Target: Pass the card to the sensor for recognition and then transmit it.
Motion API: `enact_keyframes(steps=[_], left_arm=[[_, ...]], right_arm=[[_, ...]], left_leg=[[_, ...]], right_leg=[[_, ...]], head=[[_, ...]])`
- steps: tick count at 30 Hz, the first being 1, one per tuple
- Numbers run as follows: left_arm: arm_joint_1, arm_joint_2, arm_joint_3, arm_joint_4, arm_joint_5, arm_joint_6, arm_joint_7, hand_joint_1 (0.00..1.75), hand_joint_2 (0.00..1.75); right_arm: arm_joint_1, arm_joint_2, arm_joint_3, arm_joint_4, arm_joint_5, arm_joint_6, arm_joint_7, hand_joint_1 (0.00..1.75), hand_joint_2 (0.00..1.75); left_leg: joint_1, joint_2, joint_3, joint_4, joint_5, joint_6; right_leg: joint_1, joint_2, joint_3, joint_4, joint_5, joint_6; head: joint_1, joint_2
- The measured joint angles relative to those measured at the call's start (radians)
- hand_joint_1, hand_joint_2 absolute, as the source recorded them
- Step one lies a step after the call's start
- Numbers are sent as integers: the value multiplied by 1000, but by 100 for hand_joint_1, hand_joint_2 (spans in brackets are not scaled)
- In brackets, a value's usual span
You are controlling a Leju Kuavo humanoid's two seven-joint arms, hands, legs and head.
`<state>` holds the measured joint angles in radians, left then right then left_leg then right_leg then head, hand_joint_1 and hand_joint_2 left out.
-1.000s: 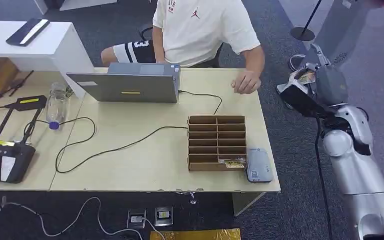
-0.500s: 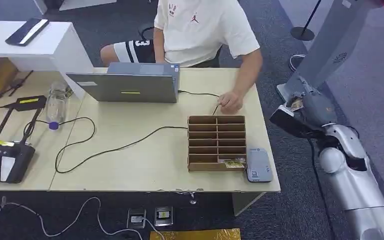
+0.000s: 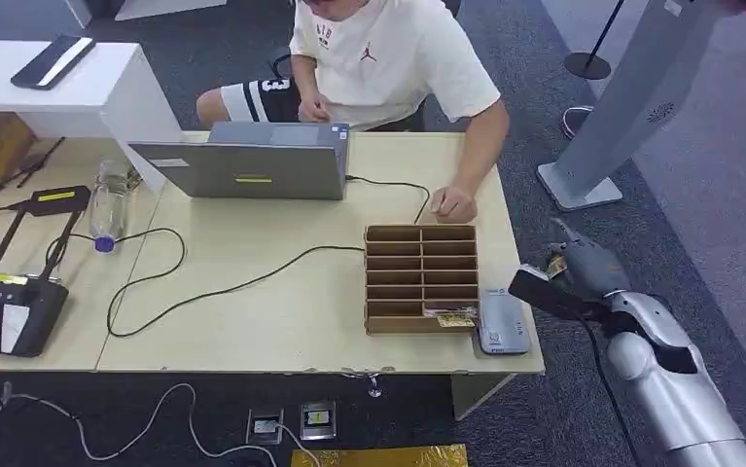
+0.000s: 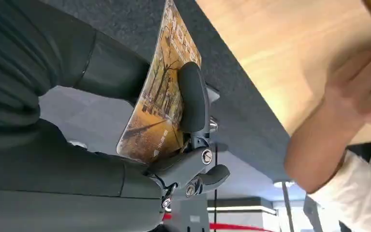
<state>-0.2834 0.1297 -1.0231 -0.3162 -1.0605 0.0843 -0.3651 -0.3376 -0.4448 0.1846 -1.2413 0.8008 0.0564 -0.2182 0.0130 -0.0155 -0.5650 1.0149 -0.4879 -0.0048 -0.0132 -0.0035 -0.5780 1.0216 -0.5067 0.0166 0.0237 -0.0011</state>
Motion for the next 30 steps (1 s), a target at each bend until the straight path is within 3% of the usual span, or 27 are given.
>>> enact_keyframes(steps=[30], left_arm=[[-3, 2, 1, 0, -40, -6, 0, 0, 0]], right_arm=[[86, 2, 56, -8, -38, 25, 40, 175, 175]], left_leg=[[0, 1, 0, 0, 0, 0]], right_leg=[[0, 1, 0, 0, 0, 0]], head=[[0, 0]])
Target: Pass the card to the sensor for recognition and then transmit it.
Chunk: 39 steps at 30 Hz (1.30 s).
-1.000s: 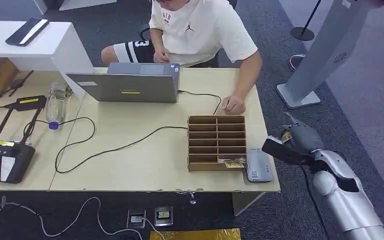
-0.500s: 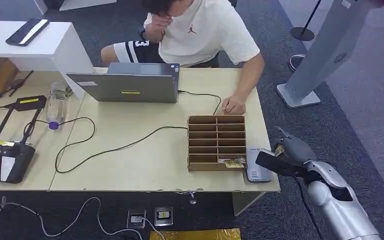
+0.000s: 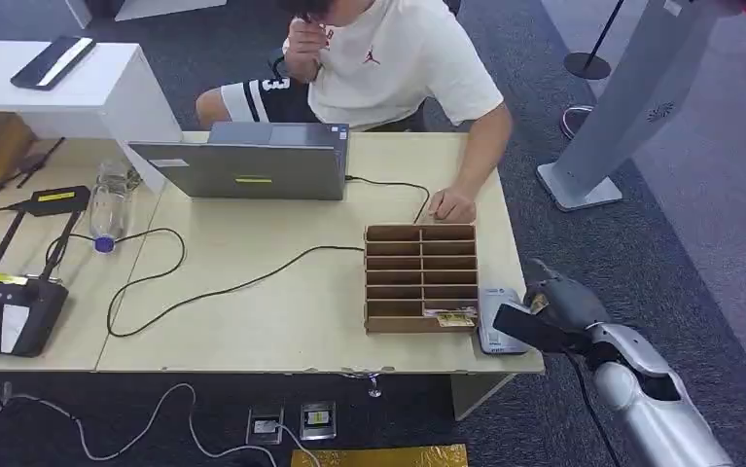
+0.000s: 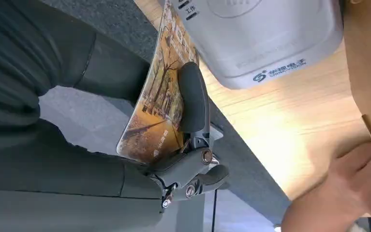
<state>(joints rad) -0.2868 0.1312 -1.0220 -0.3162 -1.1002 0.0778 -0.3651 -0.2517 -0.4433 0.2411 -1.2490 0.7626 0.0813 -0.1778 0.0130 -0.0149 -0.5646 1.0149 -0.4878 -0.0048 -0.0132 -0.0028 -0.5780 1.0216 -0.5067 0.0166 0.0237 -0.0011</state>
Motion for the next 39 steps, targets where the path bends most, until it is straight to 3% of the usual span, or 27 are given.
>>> enact_keyframes(steps=[39], left_arm=[[-5, 0, 4, 0, -33, -5, 0, 0, 0]], right_arm=[[30, 24, 7, -74, -36, 16, 8, 175, 175]], left_leg=[[0, 1, 0, 0, 0, 0]], right_leg=[[0, 1, 0, 0, 0, 0]], head=[[0, 0]])
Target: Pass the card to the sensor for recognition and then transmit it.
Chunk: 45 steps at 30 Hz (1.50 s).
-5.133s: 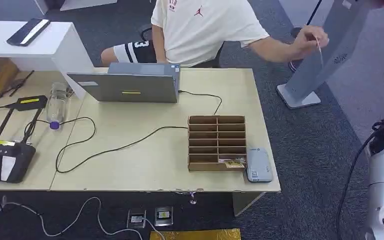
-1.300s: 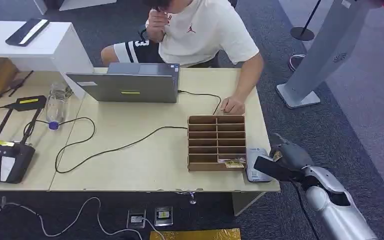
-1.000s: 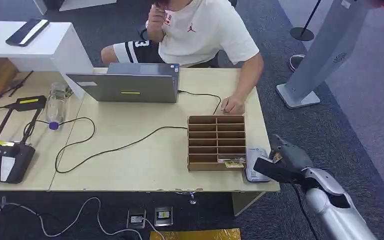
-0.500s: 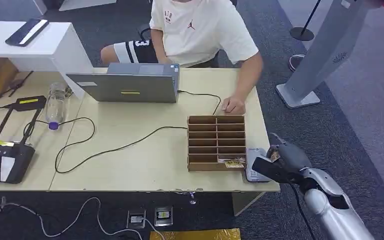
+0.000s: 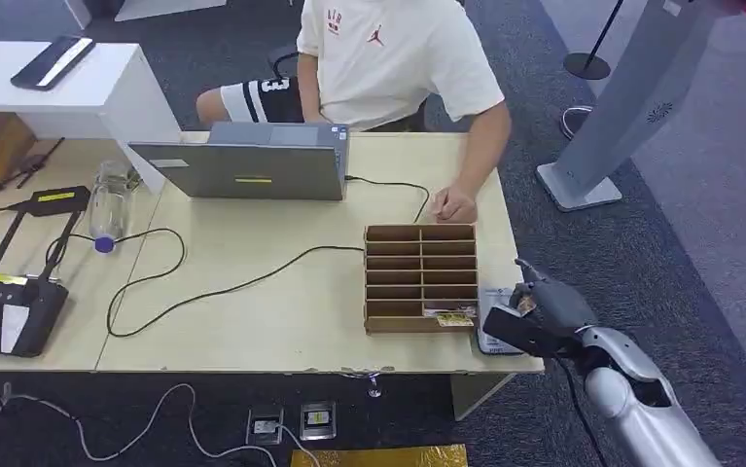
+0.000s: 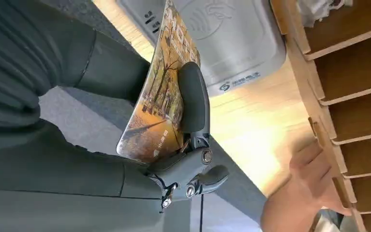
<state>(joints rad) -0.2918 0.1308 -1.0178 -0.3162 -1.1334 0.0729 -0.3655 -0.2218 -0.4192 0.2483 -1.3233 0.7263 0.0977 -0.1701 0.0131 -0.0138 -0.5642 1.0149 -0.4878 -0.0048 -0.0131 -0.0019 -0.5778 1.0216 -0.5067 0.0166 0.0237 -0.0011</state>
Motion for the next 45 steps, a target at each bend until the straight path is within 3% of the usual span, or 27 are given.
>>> enact_keyframes(steps=[23, 36, 45], left_arm=[[0, 0, 0, 0, -12, -3, 0, 0, 0], [0, 0, 1, 0, -18, -3, 0, 0, 0], [-6, 0, 1, 0, -30, -10, -22, 0, 0]], right_arm=[[15, 15, 62, 8, 9, 13, 6, 175, 175], [-6, 8, 82, 27, -31, -34, 10, 175, 175], [-96, -8, 29, 32, 6, -68, -2, 175, 175]], left_leg=[[1, 3, 4, 0, 0, -1], [1, 4, 4, 0, 0, -1], [1, 4, 3, 0, 0, -1]], right_leg=[[1, 3, 2, 0, 0, 0], [1, 3, 2, 0, 0, 0], [1, 3, 2, 0, 0, 0]], head=[[0, 0], [0, 0], [0, 0]])
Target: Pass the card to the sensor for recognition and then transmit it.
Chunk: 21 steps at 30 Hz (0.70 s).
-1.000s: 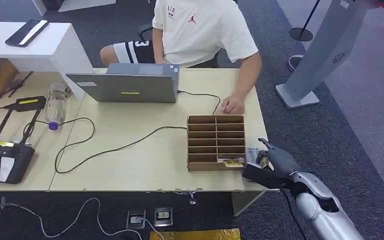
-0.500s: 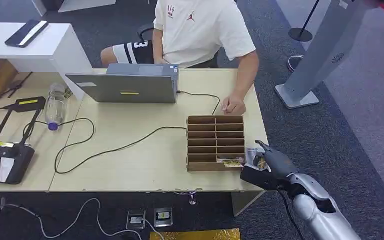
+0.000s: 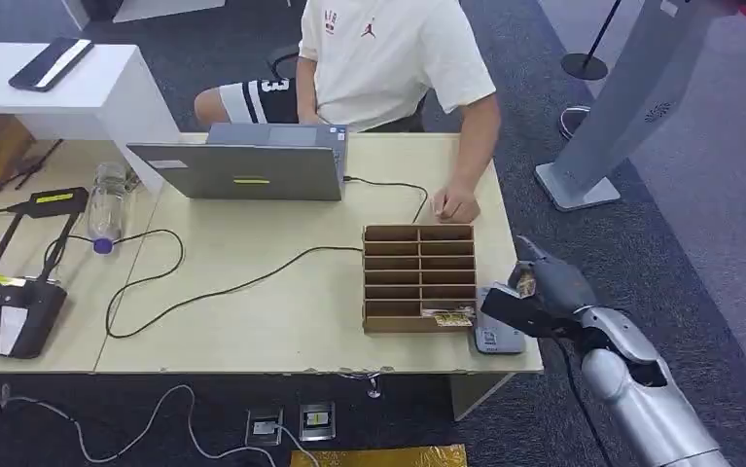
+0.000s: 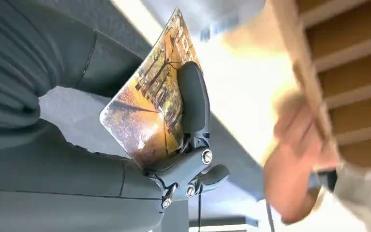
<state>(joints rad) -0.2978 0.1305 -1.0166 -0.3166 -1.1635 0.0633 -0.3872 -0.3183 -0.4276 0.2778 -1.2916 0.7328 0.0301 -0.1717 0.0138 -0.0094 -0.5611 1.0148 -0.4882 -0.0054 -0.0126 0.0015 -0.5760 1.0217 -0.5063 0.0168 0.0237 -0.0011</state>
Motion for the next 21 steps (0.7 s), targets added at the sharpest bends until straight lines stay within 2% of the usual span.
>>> enact_keyframes(steps=[8, 21], left_arm=[[-2, -3, 0, -1, -10, 0, -9, 0, 0], [-6, -11, 1, -3, -25, -12, -21, 0, 0]], right_arm=[[-106, 2, -77, -39, 61, 9, -8, 175, 175], [-214, 46, -77, -55, 121, 18, -53, 175, 175]], left_leg=[[0, -1, 0, 0, 0, 0], [0, -2, -2, 0, 0, 0]], right_leg=[[0, -1, 0, 0, 0, 0], [0, -1, 0, 0, 0, 0]], head=[[0, 0], [0, 0]])
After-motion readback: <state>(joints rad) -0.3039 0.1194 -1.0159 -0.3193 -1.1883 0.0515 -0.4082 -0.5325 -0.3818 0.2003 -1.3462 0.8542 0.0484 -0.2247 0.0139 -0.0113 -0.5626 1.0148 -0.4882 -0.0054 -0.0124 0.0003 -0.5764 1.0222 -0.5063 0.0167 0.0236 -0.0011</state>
